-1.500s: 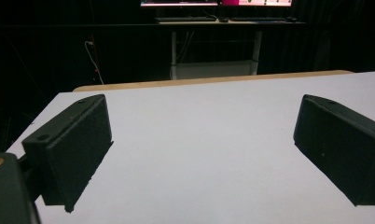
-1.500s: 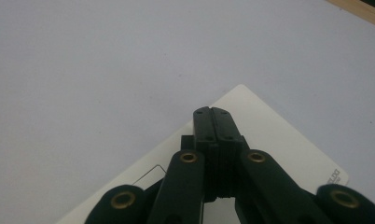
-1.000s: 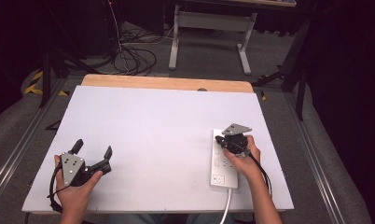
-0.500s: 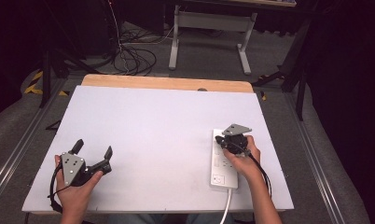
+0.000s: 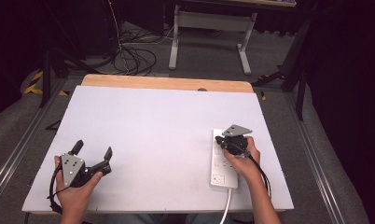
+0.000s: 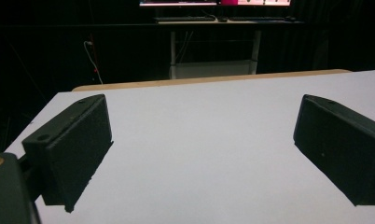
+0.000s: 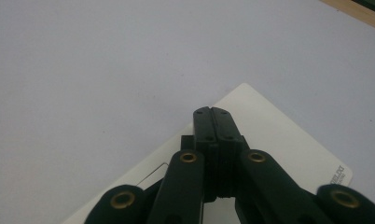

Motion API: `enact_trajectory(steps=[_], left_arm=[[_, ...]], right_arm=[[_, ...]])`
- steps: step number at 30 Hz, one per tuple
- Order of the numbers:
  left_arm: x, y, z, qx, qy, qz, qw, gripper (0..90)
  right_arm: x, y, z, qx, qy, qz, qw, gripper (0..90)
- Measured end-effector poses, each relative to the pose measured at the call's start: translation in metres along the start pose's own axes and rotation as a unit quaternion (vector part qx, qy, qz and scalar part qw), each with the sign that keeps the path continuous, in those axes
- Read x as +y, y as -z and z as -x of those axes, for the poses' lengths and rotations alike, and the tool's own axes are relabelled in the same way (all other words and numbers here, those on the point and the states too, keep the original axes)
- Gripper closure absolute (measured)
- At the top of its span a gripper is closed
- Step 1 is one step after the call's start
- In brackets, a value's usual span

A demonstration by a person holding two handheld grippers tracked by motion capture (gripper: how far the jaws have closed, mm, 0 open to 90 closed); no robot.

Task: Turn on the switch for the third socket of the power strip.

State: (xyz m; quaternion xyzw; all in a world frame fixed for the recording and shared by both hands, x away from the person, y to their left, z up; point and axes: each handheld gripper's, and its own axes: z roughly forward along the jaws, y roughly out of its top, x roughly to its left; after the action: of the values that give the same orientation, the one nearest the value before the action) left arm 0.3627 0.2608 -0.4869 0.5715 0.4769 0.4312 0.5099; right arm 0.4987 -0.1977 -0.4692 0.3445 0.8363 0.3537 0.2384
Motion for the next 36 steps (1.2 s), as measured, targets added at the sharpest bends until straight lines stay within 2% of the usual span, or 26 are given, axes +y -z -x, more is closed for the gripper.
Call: enact_trajectory(steps=[4, 10, 16, 19, 24, 32, 36], left_arm=[[0.000, 0.000, 0.000, 0.001, 0.002, -0.001, 1.0000, 5.0], [-0.001, -0.001, -0.001, 0.001, 0.002, -0.002, 1.0000, 5.0], [-0.001, -0.001, 0.000, 0.001, 0.002, -0.003, 1.0000, 5.0], [-0.001, -0.001, -0.001, 0.001, 0.003, -0.001, 1.0000, 5.0], [-0.002, -0.001, -0.001, 0.002, 0.002, -0.003, 1.0000, 5.0], [-0.002, -0.002, 0.000, 0.003, -0.001, -0.004, 1.0000, 5.1], [-0.002, -0.002, -0.001, 0.003, -0.002, -0.005, 1.0000, 5.2]], right_arm=[[-0.002, 0.000, 0.005, 0.010, -0.017, 0.005, 0.9998, 90.0], [-0.003, 0.005, 0.010, 0.004, -0.027, 0.029, 0.9992, 90.0], [-0.003, 0.018, 0.019, -0.003, -0.038, 0.061, 0.9974, 90.0], [-0.004, 0.022, 0.020, -0.002, -0.040, 0.067, 0.9970, 90.0], [-0.006, 0.035, 0.025, -0.002, -0.047, 0.099, 0.9939, 90.0], [-0.009, 0.049, 0.032, -0.003, -0.057, 0.131, 0.9897, 90.0], [-0.013, 0.057, 0.036, -0.007, -0.057, 0.155, 0.9862, 90.0]])
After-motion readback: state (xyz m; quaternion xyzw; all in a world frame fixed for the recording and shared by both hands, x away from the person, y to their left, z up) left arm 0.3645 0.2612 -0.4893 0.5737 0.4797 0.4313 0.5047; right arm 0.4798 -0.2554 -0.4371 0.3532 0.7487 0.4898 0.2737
